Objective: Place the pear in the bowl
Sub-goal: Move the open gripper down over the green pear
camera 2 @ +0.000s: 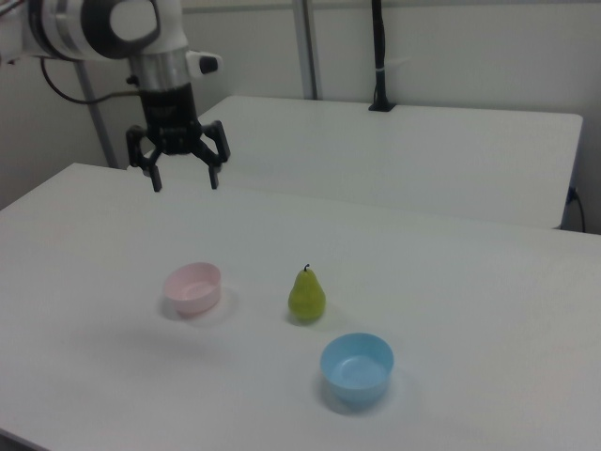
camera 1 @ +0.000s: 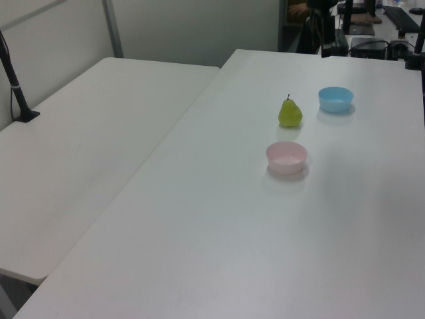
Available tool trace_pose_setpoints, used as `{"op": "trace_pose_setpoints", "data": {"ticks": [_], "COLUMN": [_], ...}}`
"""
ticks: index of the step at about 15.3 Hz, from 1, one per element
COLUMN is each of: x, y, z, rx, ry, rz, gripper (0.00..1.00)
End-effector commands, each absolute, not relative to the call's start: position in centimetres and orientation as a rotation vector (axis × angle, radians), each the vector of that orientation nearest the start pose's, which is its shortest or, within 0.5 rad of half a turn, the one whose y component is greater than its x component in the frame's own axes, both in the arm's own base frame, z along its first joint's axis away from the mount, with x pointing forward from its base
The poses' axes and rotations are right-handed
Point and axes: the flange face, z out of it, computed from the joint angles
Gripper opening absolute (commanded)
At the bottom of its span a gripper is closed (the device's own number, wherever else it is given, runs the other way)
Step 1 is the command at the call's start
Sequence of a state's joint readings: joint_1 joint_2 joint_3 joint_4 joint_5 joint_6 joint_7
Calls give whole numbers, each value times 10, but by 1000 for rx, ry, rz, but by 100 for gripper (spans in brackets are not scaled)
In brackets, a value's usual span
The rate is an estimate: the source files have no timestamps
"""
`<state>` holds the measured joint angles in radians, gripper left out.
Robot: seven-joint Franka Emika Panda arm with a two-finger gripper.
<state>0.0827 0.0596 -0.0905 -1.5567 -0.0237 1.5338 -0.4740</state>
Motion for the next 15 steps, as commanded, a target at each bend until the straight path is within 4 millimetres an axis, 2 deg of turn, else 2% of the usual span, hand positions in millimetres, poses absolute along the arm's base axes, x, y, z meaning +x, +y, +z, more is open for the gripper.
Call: {"op": "trace_pose_setpoints", "data": {"ticks": [1,5,8,11,13,15], "x": [584,604,620,640,643,641], "y": [-26,-68,-104,-115,-125,-124], "z": [576,550,518,473,449,422], "rx": [-3091,-3123,-3147,-3151,-3132,-3134], "ry": [-741,-641,-553,-518,-457,-455], "rz": [116,63,24,-32,-118,-143], "gripper": [100,100,100,100,100,100]}}
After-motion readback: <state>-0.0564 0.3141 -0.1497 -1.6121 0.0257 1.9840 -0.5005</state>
